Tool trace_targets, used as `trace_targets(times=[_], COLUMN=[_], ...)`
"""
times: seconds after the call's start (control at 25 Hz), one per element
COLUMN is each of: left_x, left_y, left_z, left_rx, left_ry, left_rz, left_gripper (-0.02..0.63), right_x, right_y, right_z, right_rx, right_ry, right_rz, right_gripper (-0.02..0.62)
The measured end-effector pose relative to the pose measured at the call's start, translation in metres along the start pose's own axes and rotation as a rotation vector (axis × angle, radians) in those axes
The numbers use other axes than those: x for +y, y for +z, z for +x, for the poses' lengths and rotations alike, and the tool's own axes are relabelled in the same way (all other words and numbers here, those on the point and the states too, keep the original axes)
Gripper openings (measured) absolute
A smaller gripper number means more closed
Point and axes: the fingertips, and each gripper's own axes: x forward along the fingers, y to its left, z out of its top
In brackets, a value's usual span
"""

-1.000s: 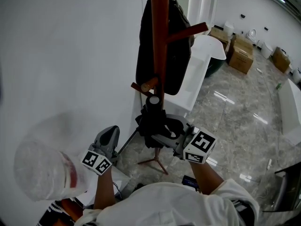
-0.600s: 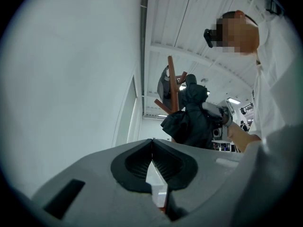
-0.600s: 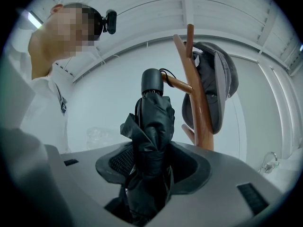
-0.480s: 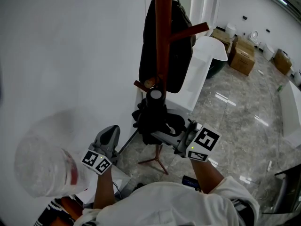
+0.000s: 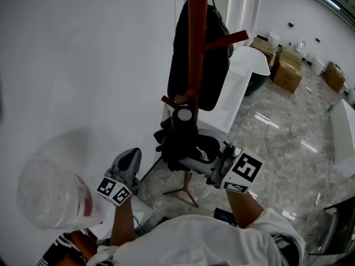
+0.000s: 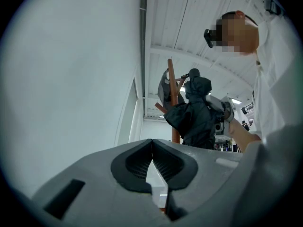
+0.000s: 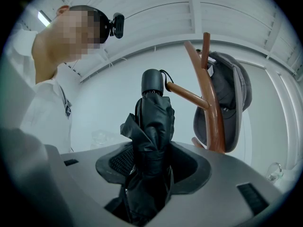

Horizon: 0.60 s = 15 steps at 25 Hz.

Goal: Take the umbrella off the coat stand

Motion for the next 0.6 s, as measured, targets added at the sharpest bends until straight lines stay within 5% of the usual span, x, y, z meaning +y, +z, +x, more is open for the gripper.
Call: trace_targets(times=[0.6], left_x=[-0.006], left_y=[0.007], left_z=[0.004], left_rx=[-0.004], left_ry=[-0.016], left_rz=[0.007], left_gripper=[0.015], right_x=[0.02], right_y=[-0.007], right_z=[-0.011], right_rx=[0.027], right_ry=[0.025], right_rz=[-0.048], right_gripper=[0.219])
